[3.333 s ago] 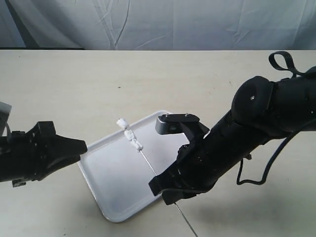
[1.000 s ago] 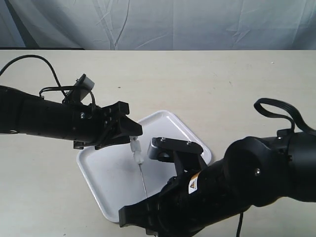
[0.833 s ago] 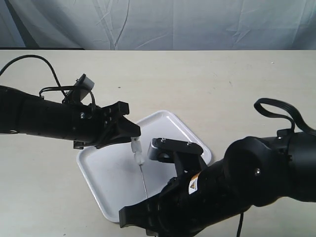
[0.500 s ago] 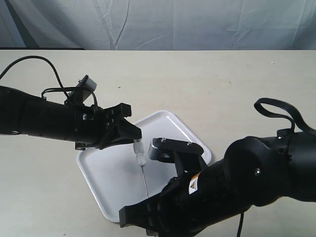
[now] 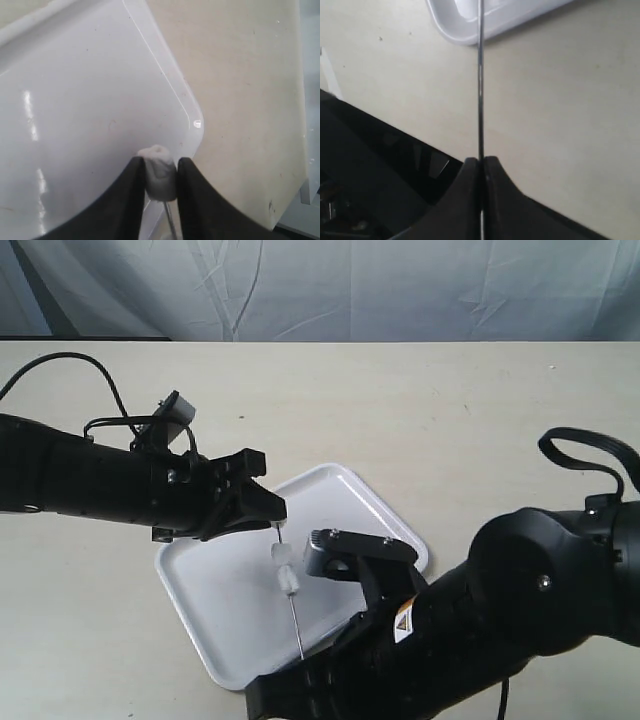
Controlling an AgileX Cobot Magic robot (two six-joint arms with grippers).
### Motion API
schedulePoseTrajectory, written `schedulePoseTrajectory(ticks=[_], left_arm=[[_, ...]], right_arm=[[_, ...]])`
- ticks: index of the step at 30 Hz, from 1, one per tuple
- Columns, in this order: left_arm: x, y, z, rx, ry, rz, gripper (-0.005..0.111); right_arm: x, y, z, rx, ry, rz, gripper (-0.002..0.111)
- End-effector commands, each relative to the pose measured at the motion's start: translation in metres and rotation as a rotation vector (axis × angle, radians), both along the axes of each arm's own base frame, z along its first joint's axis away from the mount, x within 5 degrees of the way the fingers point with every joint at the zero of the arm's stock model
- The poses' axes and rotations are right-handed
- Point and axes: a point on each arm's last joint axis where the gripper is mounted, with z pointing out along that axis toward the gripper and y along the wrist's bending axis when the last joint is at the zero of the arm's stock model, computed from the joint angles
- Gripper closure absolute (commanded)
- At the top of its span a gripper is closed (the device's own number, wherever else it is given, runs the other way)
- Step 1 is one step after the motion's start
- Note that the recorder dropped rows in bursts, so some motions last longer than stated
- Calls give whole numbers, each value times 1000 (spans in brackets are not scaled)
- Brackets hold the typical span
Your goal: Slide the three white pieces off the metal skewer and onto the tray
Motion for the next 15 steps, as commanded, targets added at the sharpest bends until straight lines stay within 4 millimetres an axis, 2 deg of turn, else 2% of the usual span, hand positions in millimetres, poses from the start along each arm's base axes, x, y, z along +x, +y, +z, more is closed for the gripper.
schedulePoseTrajectory(ticks=[1, 11, 15], left_arm=[[2, -1, -1, 11, -7, 13, 84], [4, 3, -4, 62, -15, 49, 84], [4, 2, -4, 57, -14, 46, 84]], right_arm=[[-8, -3, 2, -16, 45, 47, 109], [-16, -9, 13, -16, 87, 76, 109], [-18, -15, 13, -72, 94, 95, 109]])
